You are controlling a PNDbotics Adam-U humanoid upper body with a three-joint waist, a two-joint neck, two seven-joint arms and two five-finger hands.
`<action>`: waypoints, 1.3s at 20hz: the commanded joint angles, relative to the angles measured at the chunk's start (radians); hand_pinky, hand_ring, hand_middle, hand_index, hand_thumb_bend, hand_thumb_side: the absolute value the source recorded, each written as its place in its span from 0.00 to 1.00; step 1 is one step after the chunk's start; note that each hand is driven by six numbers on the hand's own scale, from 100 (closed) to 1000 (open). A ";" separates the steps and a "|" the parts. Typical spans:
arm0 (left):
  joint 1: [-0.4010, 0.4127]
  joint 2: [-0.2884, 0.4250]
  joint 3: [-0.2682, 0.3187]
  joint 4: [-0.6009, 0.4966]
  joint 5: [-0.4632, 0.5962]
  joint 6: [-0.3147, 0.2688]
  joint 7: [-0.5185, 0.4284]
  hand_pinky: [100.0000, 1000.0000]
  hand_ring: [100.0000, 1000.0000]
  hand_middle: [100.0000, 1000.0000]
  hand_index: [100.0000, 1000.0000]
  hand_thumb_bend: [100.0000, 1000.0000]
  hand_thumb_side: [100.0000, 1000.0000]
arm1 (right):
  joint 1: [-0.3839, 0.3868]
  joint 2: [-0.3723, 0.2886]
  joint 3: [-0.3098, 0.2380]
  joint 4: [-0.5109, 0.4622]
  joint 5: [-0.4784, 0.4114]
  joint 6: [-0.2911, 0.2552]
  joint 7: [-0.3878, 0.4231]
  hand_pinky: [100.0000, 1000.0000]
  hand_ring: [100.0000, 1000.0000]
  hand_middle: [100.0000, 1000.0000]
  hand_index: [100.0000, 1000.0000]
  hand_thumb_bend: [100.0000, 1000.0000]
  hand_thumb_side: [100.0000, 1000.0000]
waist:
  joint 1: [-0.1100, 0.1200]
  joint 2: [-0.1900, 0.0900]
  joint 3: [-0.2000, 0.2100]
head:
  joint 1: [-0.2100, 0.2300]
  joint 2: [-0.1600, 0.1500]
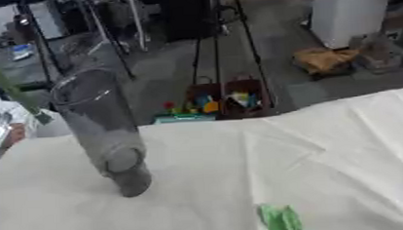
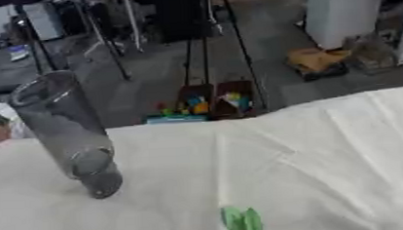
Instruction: Arrange flowers into the vase.
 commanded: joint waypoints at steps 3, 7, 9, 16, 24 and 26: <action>-0.026 0.018 0.013 0.004 0.006 0.006 0.001 0.00 0.00 0.00 0.00 0.00 0.49 | -0.010 -0.005 -0.003 -0.002 -0.006 -0.001 0.003 0.55 0.81 0.41 0.75 0.00 0.84 | 0.000 -0.016 0.007 | 0.008 -0.011; -0.040 0.020 0.024 0.010 0.008 0.004 0.001 0.00 0.00 0.00 0.00 0.00 0.48 | -0.007 -0.006 -0.003 -0.001 -0.007 -0.002 0.004 0.55 0.81 0.41 0.75 0.00 0.84 | -0.001 -0.019 0.009 | 0.008 -0.010; -0.049 0.027 0.031 0.003 0.006 0.003 0.001 0.00 0.00 0.00 0.00 0.00 0.47 | -0.003 -0.008 -0.005 0.001 -0.006 -0.003 0.003 0.55 0.81 0.41 0.75 0.00 0.84 | -0.002 -0.022 0.013 | 0.008 -0.002; -0.108 0.037 0.036 -0.032 0.012 0.016 0.001 0.00 0.00 0.00 0.00 0.00 0.43 | 0.014 -0.012 -0.006 0.004 -0.005 -0.001 0.001 0.55 0.81 0.41 0.75 0.00 0.84 | 0.002 -0.044 0.032 | 0.002 0.018; -0.154 0.000 0.027 -0.040 0.033 0.033 0.001 0.00 0.00 0.00 0.00 0.00 0.45 | 0.020 -0.009 -0.005 0.001 -0.006 0.006 0.003 0.55 0.81 0.41 0.75 0.00 0.84 | 0.008 -0.052 0.030 | 0.003 0.017; -0.165 -0.014 0.021 -0.038 0.038 0.033 0.000 0.00 0.00 0.00 0.00 0.00 0.45 | 0.020 -0.008 -0.004 0.000 -0.007 0.007 0.004 0.56 0.81 0.41 0.76 0.00 0.84 | 0.009 -0.052 0.027 | 0.004 0.017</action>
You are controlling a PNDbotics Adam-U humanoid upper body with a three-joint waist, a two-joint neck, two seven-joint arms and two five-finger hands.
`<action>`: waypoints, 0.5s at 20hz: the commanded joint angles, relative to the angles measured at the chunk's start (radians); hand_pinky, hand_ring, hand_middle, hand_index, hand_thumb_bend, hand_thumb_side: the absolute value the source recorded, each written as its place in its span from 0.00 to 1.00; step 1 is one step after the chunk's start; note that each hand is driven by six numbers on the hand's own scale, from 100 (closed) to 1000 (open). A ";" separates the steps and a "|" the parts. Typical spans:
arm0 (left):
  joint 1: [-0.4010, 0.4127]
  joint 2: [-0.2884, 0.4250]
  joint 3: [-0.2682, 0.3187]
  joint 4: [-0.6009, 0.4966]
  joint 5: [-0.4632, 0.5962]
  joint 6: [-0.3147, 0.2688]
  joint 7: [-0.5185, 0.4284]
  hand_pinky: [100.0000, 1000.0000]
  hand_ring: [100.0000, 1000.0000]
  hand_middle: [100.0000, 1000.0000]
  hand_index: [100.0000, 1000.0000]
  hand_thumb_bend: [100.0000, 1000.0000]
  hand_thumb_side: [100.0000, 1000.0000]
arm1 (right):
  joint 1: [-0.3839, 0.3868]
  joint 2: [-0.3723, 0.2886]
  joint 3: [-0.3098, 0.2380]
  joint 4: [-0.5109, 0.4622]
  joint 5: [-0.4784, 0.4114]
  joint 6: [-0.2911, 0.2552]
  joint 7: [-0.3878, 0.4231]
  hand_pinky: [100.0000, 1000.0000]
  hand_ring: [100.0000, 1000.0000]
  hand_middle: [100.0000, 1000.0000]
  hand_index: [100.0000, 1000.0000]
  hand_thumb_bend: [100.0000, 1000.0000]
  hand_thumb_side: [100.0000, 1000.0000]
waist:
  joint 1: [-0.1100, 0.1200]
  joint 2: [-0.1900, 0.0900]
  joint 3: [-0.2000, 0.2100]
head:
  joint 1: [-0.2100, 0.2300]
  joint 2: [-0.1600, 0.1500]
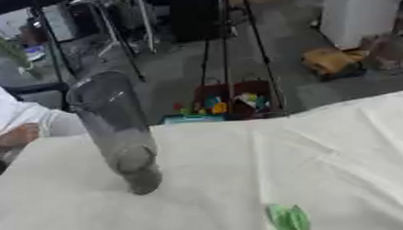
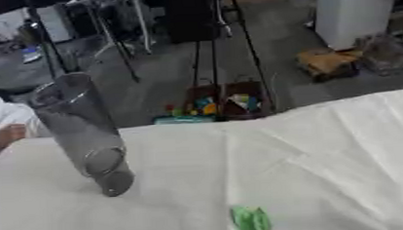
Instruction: Arrange flowers into the vase.
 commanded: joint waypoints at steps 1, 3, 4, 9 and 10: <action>-0.034 -0.002 0.000 -0.009 0.009 0.004 -0.003 0.00 0.00 0.00 0.00 0.00 0.45 | -0.001 -0.003 0.002 -0.002 -0.006 0.003 0.001 0.56 0.81 0.41 0.76 0.00 0.84 | 0.004 -0.024 0.000 | 0.001 -0.002; -0.045 -0.018 -0.006 -0.005 0.009 0.004 -0.005 0.00 0.00 0.00 0.00 0.00 0.46 | -0.002 -0.003 0.003 -0.002 -0.007 0.003 0.003 0.56 0.81 0.41 0.76 0.00 0.84 | 0.004 -0.022 -0.004 | 0.003 -0.002; -0.049 -0.025 -0.008 -0.003 0.009 0.003 -0.006 0.00 0.00 0.00 0.00 0.00 0.46 | -0.003 -0.002 0.003 -0.002 -0.008 0.003 0.004 0.56 0.81 0.41 0.76 0.00 0.84 | 0.004 -0.021 -0.005 | 0.003 -0.002; -0.058 -0.053 -0.018 0.008 0.008 0.004 -0.009 0.00 0.00 0.00 0.00 0.00 0.48 | -0.007 -0.001 0.005 -0.003 -0.017 0.008 0.007 0.56 0.81 0.41 0.76 0.00 0.84 | 0.006 -0.015 -0.012 | 0.007 -0.004; -0.059 -0.057 -0.019 0.010 0.007 0.004 -0.009 0.00 0.00 0.00 0.00 0.00 0.48 | -0.008 -0.001 0.005 -0.004 -0.019 0.009 0.009 0.56 0.81 0.41 0.76 0.00 0.84 | 0.006 -0.013 -0.013 | 0.007 -0.005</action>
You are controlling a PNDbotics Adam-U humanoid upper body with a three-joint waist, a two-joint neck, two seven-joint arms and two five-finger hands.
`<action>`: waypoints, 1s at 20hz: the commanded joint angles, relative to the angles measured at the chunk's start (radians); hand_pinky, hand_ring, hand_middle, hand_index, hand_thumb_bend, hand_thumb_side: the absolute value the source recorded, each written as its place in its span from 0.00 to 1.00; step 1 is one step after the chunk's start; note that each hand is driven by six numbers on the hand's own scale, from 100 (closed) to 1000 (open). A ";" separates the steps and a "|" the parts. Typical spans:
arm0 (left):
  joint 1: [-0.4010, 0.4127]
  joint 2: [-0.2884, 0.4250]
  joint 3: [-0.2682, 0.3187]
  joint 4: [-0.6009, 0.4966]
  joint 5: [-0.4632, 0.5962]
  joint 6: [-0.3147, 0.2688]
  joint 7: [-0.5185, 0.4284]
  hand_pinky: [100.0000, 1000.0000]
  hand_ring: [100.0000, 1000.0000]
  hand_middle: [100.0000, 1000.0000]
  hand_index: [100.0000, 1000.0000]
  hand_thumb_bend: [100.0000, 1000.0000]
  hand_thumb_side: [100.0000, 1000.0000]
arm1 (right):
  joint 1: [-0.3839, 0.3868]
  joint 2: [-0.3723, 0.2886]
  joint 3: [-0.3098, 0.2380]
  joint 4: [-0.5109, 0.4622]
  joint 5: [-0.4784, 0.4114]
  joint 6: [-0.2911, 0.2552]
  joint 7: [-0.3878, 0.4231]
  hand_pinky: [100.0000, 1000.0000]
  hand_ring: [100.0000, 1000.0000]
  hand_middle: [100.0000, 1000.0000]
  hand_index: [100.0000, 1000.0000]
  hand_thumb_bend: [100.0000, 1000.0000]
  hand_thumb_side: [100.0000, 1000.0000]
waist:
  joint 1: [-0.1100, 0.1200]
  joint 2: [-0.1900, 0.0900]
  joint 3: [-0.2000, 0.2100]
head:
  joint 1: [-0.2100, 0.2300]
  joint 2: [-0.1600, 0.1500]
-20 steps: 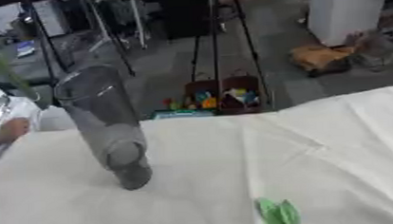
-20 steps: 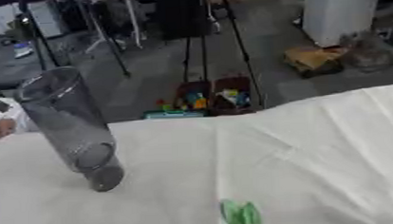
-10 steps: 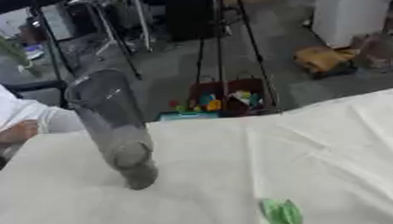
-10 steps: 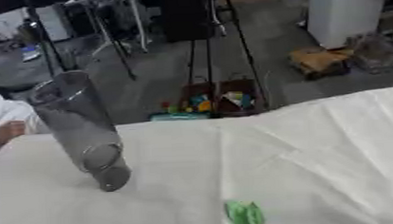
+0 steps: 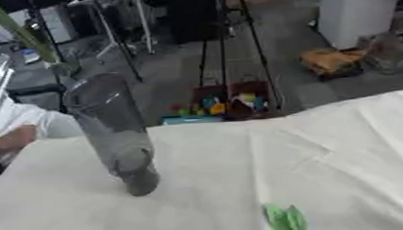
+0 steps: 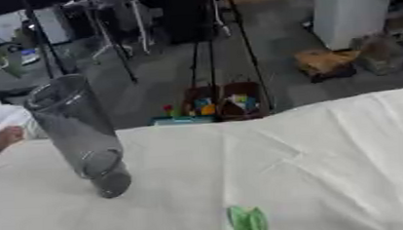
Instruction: Arrange flowers into the vase.
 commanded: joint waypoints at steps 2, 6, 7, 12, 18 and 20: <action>-0.023 0.002 0.000 0.004 -0.002 -0.001 -0.003 0.00 0.00 0.00 0.00 0.00 0.48 | -0.005 -0.002 0.002 -0.004 -0.014 0.004 0.006 0.56 0.81 0.41 0.76 0.00 0.84 | 0.002 -0.015 -0.002 | 0.005 -0.007; -0.023 -0.007 -0.004 0.010 -0.010 -0.002 -0.003 0.00 0.00 0.00 0.00 0.00 0.48 | -0.007 -0.002 0.002 -0.006 -0.018 0.005 0.008 0.56 0.81 0.41 0.76 0.00 0.85 | 0.003 -0.011 -0.003 | 0.007 -0.010; -0.023 -0.008 -0.005 0.011 -0.011 -0.002 -0.003 0.00 0.00 0.00 0.00 0.00 0.48 | -0.007 -0.002 0.002 -0.006 -0.018 0.005 0.009 0.56 0.81 0.41 0.76 0.00 0.85 | 0.003 -0.011 -0.003 | 0.007 -0.010; -0.022 -0.010 -0.006 0.012 -0.024 -0.007 -0.004 0.00 0.00 0.00 0.00 0.00 0.47 | -0.008 -0.002 0.003 -0.006 -0.020 0.005 0.011 0.56 0.81 0.41 0.76 0.00 0.85 | 0.003 -0.007 -0.005 | 0.010 -0.014; -0.020 -0.013 -0.006 0.013 -0.072 -0.026 -0.003 0.00 0.00 0.00 0.00 0.00 0.45 | -0.013 -0.004 0.005 -0.007 -0.025 0.003 0.017 0.56 0.81 0.40 0.76 0.00 0.85 | 0.002 0.005 -0.009 | 0.012 -0.032; -0.018 -0.017 -0.008 0.015 -0.088 -0.031 -0.001 0.00 0.00 0.00 0.00 0.00 0.45 | -0.014 -0.004 0.005 -0.007 -0.026 0.002 0.019 0.56 0.81 0.40 0.76 0.00 0.85 | 0.001 0.009 -0.011 | 0.012 -0.037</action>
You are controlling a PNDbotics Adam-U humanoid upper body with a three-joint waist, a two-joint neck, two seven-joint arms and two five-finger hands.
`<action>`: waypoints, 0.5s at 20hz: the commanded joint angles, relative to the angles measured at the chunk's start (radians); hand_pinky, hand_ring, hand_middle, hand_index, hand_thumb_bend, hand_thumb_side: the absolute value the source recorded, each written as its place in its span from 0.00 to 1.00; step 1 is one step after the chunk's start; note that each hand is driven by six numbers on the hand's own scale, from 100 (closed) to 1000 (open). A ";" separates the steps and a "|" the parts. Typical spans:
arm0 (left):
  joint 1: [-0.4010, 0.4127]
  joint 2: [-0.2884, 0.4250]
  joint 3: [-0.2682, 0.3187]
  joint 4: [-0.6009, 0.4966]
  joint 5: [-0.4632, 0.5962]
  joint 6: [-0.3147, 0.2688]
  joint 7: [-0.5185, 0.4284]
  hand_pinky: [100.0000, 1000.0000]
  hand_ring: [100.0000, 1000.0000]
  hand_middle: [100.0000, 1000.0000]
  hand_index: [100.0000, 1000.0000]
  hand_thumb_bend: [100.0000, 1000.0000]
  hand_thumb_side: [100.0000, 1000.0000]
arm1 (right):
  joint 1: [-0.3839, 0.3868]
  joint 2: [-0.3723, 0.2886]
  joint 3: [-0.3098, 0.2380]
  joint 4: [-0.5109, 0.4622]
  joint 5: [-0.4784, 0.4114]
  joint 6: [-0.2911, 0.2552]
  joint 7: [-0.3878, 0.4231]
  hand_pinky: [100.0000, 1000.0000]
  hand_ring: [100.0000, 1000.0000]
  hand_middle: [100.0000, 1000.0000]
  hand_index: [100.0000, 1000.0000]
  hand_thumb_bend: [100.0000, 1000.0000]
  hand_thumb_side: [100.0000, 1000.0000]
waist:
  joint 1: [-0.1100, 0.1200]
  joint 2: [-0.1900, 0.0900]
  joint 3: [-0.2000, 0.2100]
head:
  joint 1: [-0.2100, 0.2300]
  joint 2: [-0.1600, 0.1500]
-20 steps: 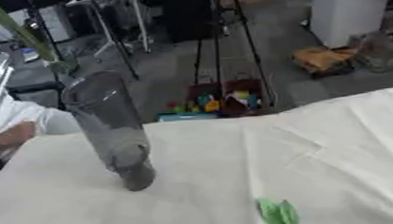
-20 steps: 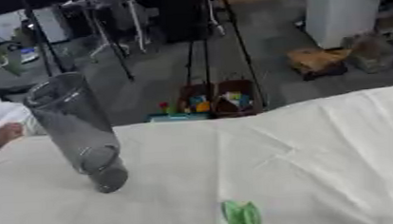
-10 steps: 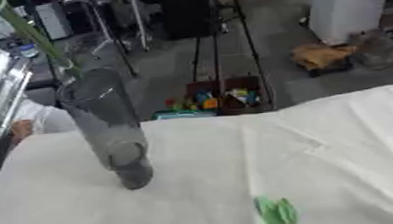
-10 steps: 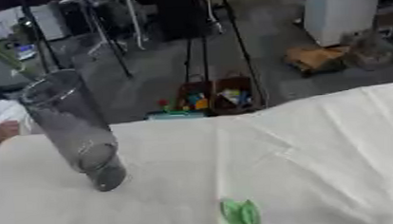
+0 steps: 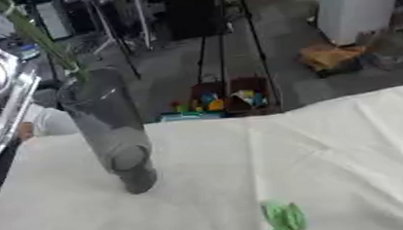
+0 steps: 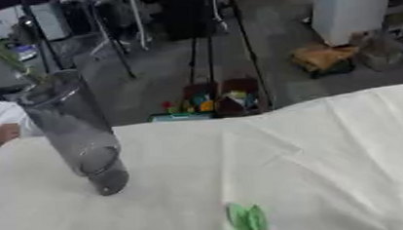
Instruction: Arrange flowers into the vase.
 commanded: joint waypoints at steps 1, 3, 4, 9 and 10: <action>-0.016 0.011 0.005 -0.002 -0.026 -0.011 0.004 0.00 0.00 0.00 0.00 0.00 0.46 | -0.003 -0.003 0.002 0.002 -0.003 -0.002 0.006 0.56 0.81 0.40 0.76 0.00 0.85 | 0.004 -0.014 0.002 | 0.003 -0.021; -0.015 0.008 0.005 -0.002 -0.030 -0.016 0.006 0.00 0.00 0.00 0.00 0.00 0.46 | -0.005 -0.004 0.002 0.002 -0.003 -0.004 0.007 0.56 0.81 0.40 0.76 0.00 0.85 | 0.003 -0.010 0.001 | 0.005 -0.024; -0.014 0.007 0.004 -0.001 -0.031 -0.018 0.007 0.00 0.00 0.00 0.00 0.00 0.46 | -0.005 -0.004 0.002 0.002 -0.004 -0.004 0.008 0.56 0.81 0.40 0.76 0.00 0.85 | 0.003 -0.008 0.000 | 0.005 -0.026; -0.007 0.007 0.002 0.002 -0.033 -0.021 0.007 0.00 0.00 0.00 0.00 0.00 0.47 | -0.007 -0.005 0.002 0.004 -0.004 -0.007 0.011 0.56 0.82 0.40 0.76 0.00 0.85 | 0.001 -0.001 -0.002 | 0.005 -0.031; -0.006 0.007 0.002 0.002 -0.032 -0.022 0.007 0.00 0.00 0.00 0.00 0.00 0.47 | -0.008 -0.005 0.001 0.004 -0.004 -0.007 0.011 0.56 0.82 0.40 0.76 0.00 0.85 | 0.001 0.001 -0.002 | 0.006 -0.032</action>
